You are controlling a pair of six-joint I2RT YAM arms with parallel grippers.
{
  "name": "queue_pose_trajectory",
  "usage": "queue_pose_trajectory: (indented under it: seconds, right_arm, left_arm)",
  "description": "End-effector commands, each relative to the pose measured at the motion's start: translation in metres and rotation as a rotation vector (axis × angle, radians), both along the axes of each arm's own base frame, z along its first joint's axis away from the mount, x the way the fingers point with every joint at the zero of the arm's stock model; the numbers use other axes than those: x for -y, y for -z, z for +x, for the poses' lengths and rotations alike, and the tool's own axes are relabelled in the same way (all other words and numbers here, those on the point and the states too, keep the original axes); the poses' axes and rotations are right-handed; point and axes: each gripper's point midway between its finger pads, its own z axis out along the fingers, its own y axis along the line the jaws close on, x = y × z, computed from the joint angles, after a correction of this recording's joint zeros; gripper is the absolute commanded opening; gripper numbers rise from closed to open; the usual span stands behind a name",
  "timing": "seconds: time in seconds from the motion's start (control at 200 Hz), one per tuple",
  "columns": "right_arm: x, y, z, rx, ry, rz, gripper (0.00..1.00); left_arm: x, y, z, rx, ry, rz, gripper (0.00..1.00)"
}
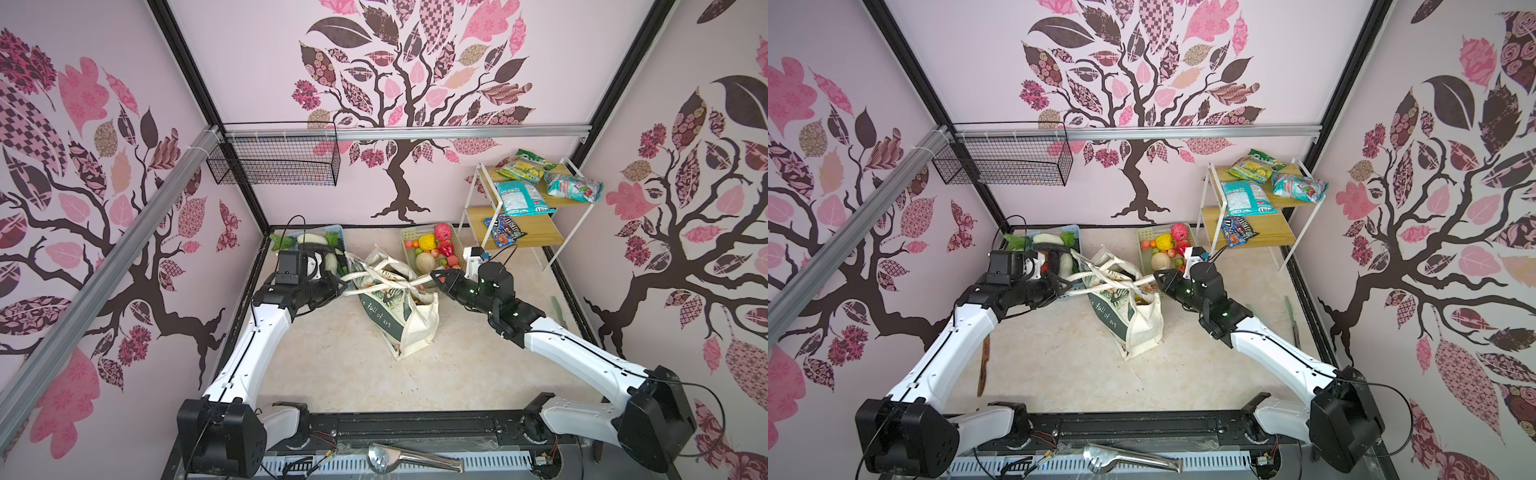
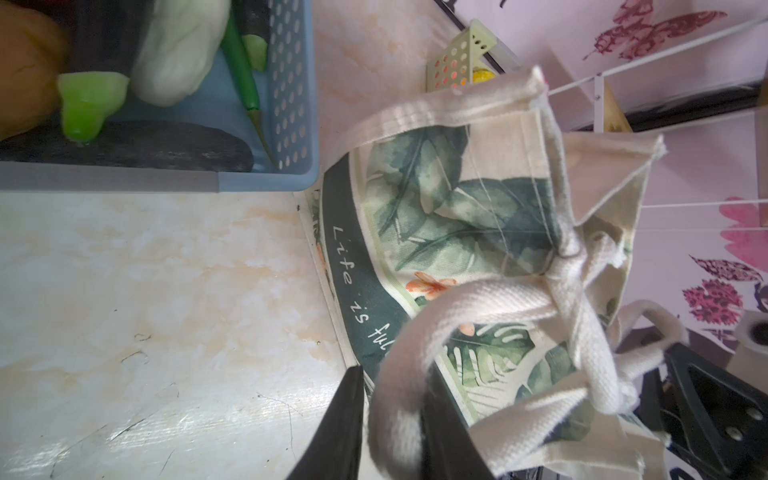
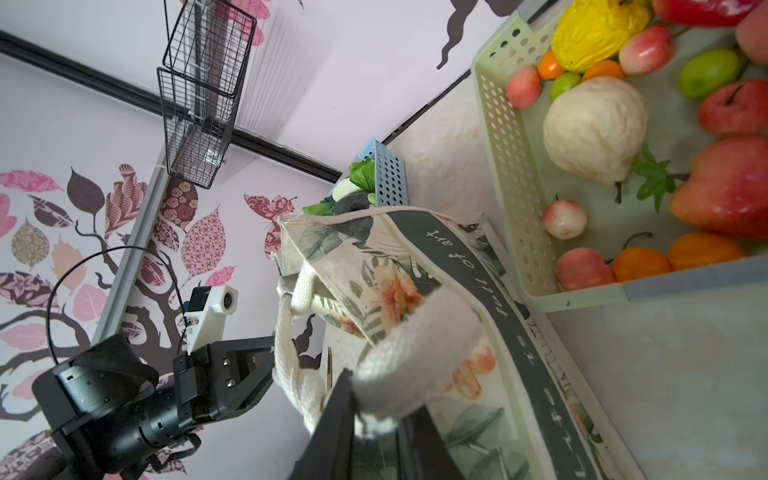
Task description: Place the food into the grocery bag and tie it
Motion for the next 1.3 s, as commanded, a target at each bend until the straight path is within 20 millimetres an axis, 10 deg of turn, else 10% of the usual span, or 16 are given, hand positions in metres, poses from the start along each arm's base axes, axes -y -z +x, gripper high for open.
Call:
queue_pose_trajectory:
  seconds: [0.0,0.535,0.8,1.06,1.295]
  right_arm:
    - [-0.007,-0.025,-0.002,0.061,-0.070,-0.017,0.31]
    - [-0.009,-0.015,-0.049,0.101,-0.303,-0.194,0.68]
    - [0.037,0.016,-0.048,0.094,-0.170,-0.400,0.76]
    - [0.099,0.058,-0.010,0.049,0.151,-0.626,0.99]
    - [0.155,0.067,0.018,0.021,0.399,-0.682,0.99]
  left_arm:
    - [-0.013,-0.014,0.006,0.044,-0.050,0.044,0.36]
    - [-0.040,-0.039,0.008,0.091,-0.127,0.194,0.86]
    - [-0.060,-0.035,0.019,0.086,-0.207,0.291,0.97]
    - [-0.081,-0.033,0.038,0.126,-0.301,0.374,0.97]
    - [-0.109,-0.022,0.058,0.157,-0.384,0.523,0.97]
